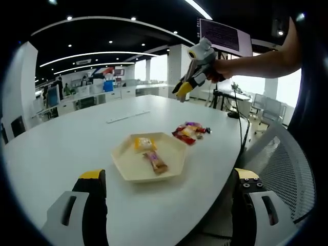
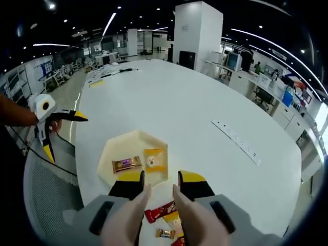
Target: Place the target food into the container with the food tongs after gripping and lifting it, then release it inside without dropping or visibly crushing the food.
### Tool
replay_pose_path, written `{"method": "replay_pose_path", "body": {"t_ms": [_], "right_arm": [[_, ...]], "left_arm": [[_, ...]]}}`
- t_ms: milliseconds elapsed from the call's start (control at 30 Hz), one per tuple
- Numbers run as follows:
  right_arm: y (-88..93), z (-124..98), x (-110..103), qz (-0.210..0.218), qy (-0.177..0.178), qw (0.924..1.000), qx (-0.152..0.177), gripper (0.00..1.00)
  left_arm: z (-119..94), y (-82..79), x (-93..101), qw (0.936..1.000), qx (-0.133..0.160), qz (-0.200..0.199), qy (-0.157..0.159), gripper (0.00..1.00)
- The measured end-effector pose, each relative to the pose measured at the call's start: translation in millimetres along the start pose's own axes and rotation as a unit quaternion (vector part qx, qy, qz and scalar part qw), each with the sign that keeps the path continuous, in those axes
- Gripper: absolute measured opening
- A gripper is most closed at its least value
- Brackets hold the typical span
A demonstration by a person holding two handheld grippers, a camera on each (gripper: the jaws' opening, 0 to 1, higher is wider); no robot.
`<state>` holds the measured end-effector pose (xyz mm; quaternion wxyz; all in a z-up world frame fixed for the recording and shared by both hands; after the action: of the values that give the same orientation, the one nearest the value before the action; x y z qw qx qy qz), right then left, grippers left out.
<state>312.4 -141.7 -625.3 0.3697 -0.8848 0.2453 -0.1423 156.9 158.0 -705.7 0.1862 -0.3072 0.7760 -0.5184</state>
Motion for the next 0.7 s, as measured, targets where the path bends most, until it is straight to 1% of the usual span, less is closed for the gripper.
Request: {"method": "replay_pose_path", "body": {"t_ms": [300,700], "right_arm": [[12.9,-14,4,-0.001,0.005,1.0000,-0.002,0.26],[35.1,-34,11,-0.008,0.012,0.9999,-0.006,0.26]], "left_arm": [[0,0.6,0.2,1.0000,-0.002,-0.001,0.000,0.99],[2,1.5,1.7,1.0000,-0.007,0.002,0.004,0.99]]}}
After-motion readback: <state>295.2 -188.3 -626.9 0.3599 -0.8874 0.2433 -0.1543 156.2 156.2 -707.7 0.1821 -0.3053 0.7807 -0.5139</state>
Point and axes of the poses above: the point that each gripper's makers call its tool centre point, and the gripper's own axes: z roughly forward along the fingers, x roughly to its right, y roughly out of its underside, the point moved 8 cm from there along -z, roughly backward along the fingers, and after that the axes turned 2 degrees about -x, right-handed, at the moved point
